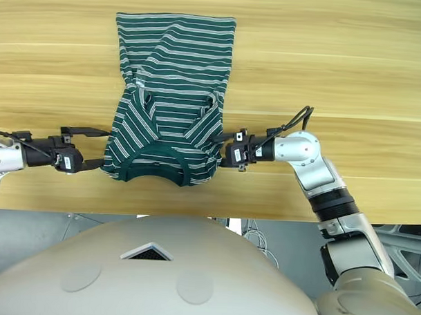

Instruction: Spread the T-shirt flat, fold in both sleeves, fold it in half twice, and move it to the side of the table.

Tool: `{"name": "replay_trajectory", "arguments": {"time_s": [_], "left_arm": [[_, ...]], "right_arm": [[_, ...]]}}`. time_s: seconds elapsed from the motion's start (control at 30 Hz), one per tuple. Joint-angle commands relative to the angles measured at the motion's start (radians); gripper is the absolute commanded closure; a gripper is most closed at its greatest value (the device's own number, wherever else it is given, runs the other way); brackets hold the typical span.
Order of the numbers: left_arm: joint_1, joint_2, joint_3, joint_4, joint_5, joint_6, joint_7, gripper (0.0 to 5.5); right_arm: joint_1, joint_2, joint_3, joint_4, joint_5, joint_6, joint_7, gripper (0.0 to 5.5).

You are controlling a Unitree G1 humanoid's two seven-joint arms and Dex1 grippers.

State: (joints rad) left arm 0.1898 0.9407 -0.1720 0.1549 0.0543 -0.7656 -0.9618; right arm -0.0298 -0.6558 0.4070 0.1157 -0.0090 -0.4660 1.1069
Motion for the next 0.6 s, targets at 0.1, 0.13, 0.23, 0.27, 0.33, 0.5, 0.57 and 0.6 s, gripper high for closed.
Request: {"name": "replay_trajectory", "arguments": {"time_s": [0.1, 0.13, 0.23, 0.27, 0.33, 0.5, 0.57, 0.6], "left_arm": [[-0.052, -0.044, -0.099, 0.150, 0.147, -0.087, 0.042, 2.14], [-0.053, -0.051, -0.110, 0.165, 0.137, -0.097, 0.045, 2.33], [-0.035, -0.062, -0.147, 0.200, 0.086, -0.113, 0.039, 2.91], [-0.026, -0.062, -0.158, 0.201, 0.070, -0.114, 0.033, 3.03], [-0.012, -0.060, -0.180, 0.193, 0.042, -0.111, 0.019, 3.30], [0.011, -0.058, -0.215, 0.192, 0.018, -0.109, 0.023, 4.23], [0.012, -0.068, -0.226, 0.204, 0.015, -0.109, 0.027, 4.59], [0.012, -0.074, -0.233, 0.210, 0.016, -0.111, 0.030, 4.82]], "right_arm": [[0.023, -0.019, 0.000, -0.036, 0.002, 0.016, 0.000, 4.15], [0.025, -0.018, 0.000, -0.042, 0.004, 0.019, 0.000, 4.31], [0.026, -0.013, -0.004, -0.052, 0.008, 0.024, -0.002, 4.92], [0.025, -0.012, -0.006, -0.055, 0.009, 0.026, -0.003, 5.03], [0.024, -0.010, -0.006, -0.061, 0.011, 0.030, -0.004, 5.31], [0.020, -0.003, -0.005, -0.071, 0.012, 0.040, -0.009, 5.44], [0.017, -0.001, -0.006, -0.069, 0.014, 0.042, -0.009, 5.44], [0.016, -0.002, -0.007, -0.068, 0.015, 0.041, -0.008, 5.44]]}}
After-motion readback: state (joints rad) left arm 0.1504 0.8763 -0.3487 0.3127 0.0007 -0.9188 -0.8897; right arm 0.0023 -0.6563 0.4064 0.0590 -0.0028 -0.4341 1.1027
